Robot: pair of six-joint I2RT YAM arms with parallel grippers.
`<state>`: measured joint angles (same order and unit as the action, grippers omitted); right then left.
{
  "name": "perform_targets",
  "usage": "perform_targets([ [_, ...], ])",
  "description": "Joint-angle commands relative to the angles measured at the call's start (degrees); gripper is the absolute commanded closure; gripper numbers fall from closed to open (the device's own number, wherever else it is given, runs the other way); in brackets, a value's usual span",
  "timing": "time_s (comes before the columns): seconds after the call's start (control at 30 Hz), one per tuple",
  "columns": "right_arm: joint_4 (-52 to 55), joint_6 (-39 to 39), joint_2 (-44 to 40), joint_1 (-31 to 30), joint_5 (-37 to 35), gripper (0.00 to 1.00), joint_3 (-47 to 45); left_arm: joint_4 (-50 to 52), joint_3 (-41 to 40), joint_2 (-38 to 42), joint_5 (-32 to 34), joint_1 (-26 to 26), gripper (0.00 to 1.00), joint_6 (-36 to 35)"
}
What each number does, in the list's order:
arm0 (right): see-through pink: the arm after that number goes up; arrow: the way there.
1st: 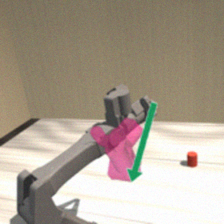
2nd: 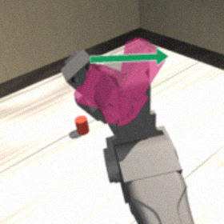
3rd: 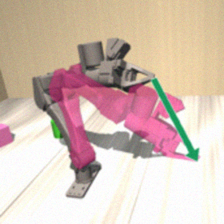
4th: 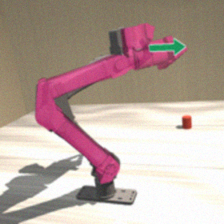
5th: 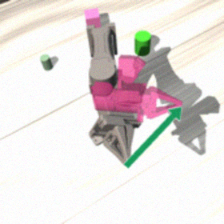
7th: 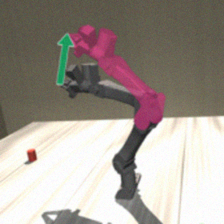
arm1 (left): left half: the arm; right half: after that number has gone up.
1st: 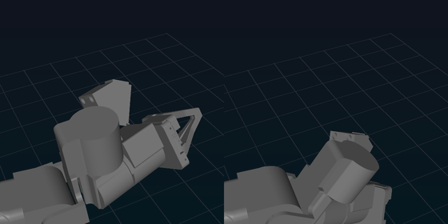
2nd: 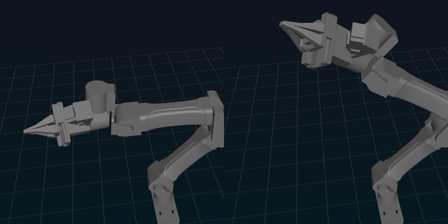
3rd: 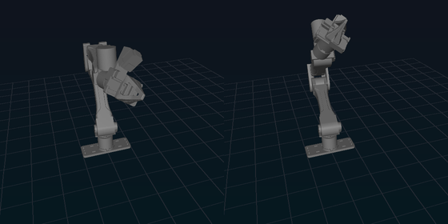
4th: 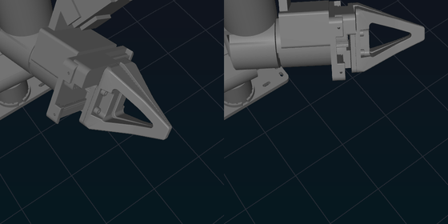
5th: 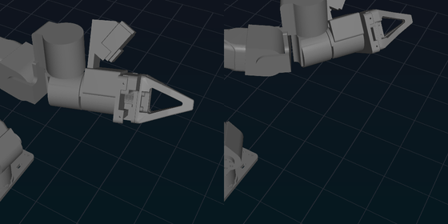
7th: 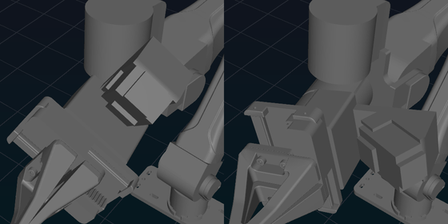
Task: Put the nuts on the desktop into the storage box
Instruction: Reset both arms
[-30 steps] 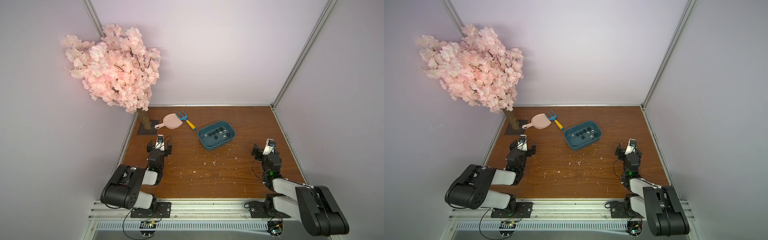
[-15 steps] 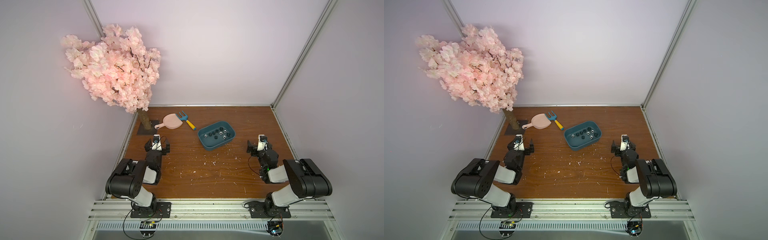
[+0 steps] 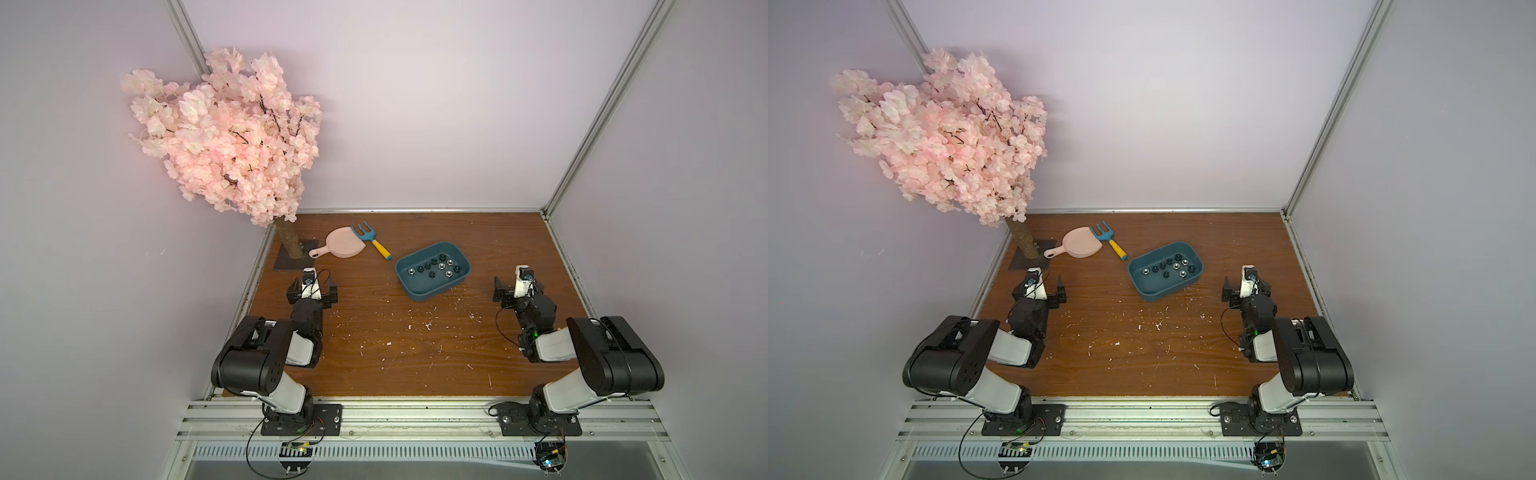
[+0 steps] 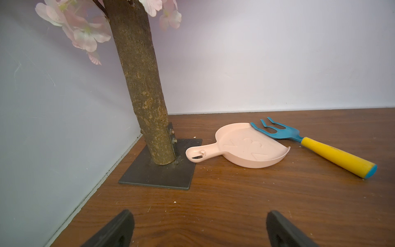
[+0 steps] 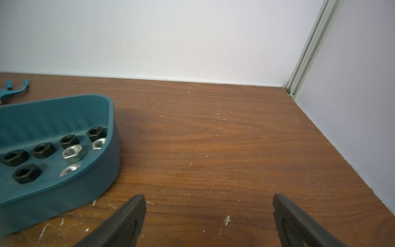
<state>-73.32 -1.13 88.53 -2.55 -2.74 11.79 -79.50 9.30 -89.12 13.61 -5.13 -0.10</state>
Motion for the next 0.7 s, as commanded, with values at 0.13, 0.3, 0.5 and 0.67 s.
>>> perform_targets([
  [0.13, -2.09, 0.11, -0.11, -0.08, -1.1, 0.01, 0.75, -0.2, 0.73, -0.18, 0.9, 0.74, 0.0, 0.6],
  [0.3, -2.05, 0.14, -0.11, -0.11, -1.05, 0.01, 0.72, -0.27, 0.71, -0.18, 0.9, 0.73, 0.0, 0.64],
  [0.5, -2.09, 0.16, -0.11, -0.08, -1.09, 0.01, 0.73, -0.21, 0.85, -0.32, 0.89, 0.73, 0.0, 0.56],
  [0.67, -2.09, 0.11, -0.16, -0.11, -1.05, 0.01, 0.77, 1.44, 1.55, -0.29, -0.19, 1.62, 0.0, 1.37],
])
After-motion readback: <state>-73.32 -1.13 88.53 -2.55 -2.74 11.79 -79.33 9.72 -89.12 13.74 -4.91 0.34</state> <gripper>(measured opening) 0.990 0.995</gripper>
